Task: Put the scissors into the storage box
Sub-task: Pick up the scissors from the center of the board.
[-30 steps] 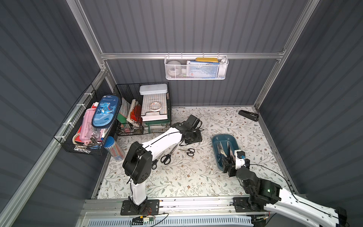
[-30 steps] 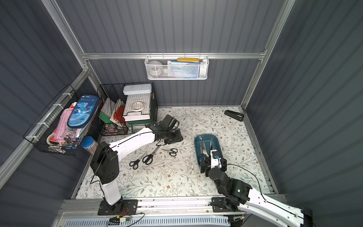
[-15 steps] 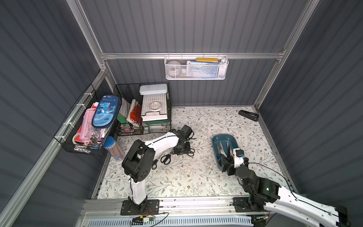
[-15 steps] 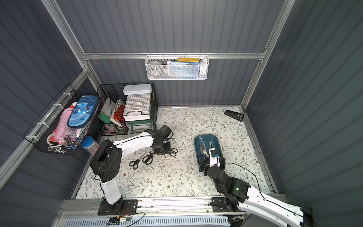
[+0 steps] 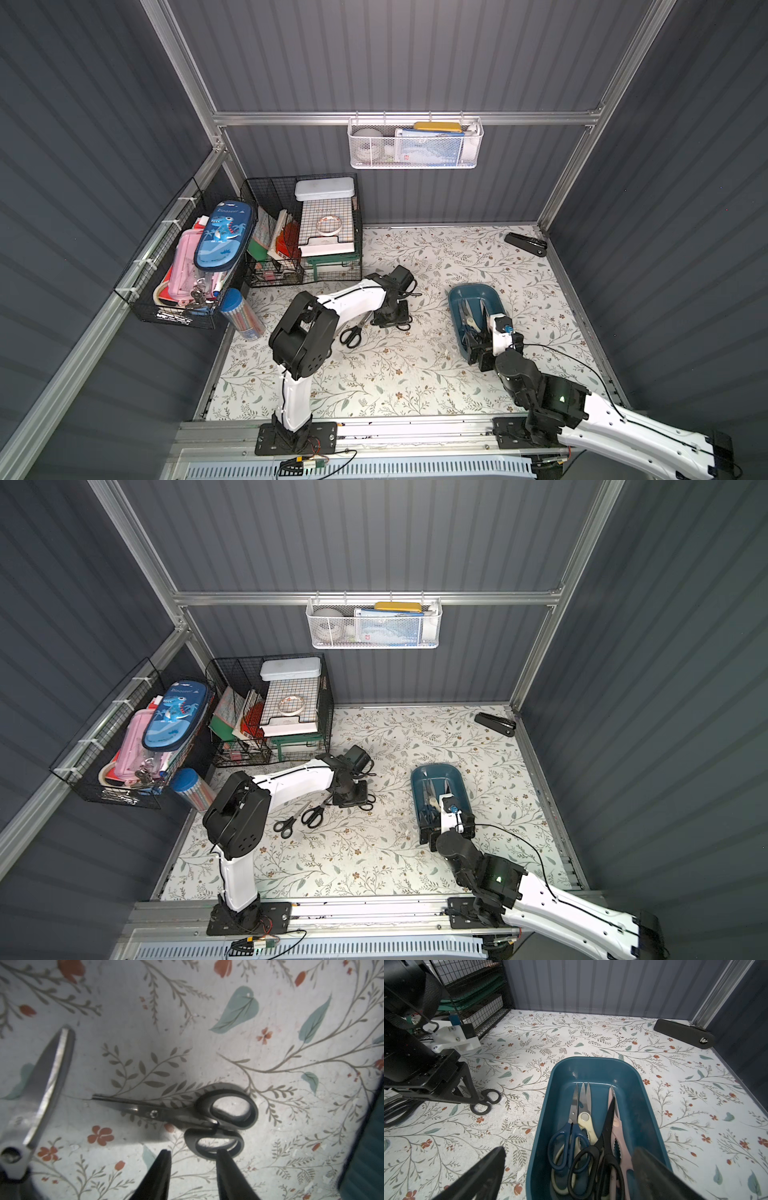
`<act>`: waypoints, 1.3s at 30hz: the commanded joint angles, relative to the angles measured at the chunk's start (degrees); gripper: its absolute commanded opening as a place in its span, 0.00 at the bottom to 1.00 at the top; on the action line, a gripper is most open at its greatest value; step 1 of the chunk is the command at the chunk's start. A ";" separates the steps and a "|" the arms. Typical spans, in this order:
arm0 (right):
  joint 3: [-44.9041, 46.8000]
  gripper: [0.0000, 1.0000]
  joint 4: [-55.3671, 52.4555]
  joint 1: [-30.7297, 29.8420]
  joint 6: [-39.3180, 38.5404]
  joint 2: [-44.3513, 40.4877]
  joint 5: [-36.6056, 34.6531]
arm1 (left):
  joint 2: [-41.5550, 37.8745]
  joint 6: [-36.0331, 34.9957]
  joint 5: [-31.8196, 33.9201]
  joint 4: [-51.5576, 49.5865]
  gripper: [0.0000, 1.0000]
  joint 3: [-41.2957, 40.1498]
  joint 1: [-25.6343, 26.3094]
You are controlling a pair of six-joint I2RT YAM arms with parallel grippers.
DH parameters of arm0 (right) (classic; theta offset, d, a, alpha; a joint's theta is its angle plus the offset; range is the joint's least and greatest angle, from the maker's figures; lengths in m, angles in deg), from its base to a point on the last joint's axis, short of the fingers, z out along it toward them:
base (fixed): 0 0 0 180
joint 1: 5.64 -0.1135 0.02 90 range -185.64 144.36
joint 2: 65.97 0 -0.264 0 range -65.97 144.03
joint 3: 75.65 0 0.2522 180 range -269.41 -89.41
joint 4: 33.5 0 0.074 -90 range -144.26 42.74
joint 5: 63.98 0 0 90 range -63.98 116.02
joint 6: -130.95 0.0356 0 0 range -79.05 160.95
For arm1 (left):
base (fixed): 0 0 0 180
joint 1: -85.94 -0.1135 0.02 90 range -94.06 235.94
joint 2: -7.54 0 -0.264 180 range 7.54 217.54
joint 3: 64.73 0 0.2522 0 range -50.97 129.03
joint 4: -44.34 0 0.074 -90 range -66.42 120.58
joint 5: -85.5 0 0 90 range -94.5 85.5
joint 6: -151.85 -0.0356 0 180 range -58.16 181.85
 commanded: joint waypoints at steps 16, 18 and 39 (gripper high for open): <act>-0.37 0.99 0.81 -0.21 -0.24 0.16 -0.31 | 3.24 -1.08 2.00 -1.31 0.26 -1.16 1.49; -0.37 0.99 0.64 -0.20 -0.26 0.00 -0.02 | 3.91 -1.10 1.09 -1.55 0.23 -1.16 1.40; -2.25 0.99 -6.29 -0.21 4.37 -4.14 -3.55 | -2.13 -10.74 7.72 -5.21 0.00 5.87 1.49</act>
